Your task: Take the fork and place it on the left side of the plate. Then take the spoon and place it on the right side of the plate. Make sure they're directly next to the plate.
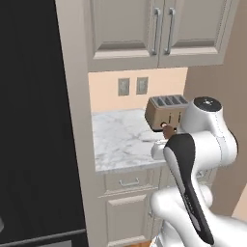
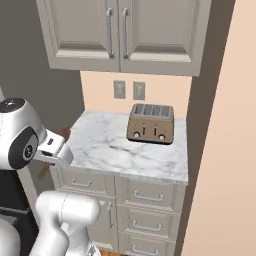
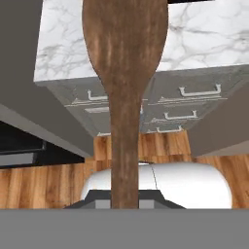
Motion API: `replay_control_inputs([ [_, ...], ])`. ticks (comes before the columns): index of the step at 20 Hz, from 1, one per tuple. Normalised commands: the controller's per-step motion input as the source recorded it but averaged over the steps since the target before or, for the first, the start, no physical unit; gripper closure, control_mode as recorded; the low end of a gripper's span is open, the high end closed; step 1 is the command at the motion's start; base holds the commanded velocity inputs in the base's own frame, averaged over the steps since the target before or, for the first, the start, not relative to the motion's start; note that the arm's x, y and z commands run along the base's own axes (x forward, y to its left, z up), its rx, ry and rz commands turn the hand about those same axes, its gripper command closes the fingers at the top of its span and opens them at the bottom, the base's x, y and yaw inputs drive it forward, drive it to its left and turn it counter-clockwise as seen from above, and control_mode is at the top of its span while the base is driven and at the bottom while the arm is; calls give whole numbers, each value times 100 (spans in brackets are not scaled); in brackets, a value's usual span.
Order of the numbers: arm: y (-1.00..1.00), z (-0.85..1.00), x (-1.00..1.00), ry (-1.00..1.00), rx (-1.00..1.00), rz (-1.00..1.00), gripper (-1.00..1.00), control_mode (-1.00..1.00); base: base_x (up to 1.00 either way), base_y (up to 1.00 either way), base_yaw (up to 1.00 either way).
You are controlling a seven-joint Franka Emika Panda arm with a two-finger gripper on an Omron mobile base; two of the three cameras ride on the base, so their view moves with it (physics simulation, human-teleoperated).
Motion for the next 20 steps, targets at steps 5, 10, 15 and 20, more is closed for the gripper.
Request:
replay_control_inputs([
  [5,0,0,0,0,0,0,100,100,-64,-51,32],
  [10,0,0,0,0,0,0,100,100,-57,-59,43],
  [15,0,0,0,0,0,0,100,100,-86,-34,47],
  [20,0,0,0,0,0,0,100,100,-86,-19,46],
])
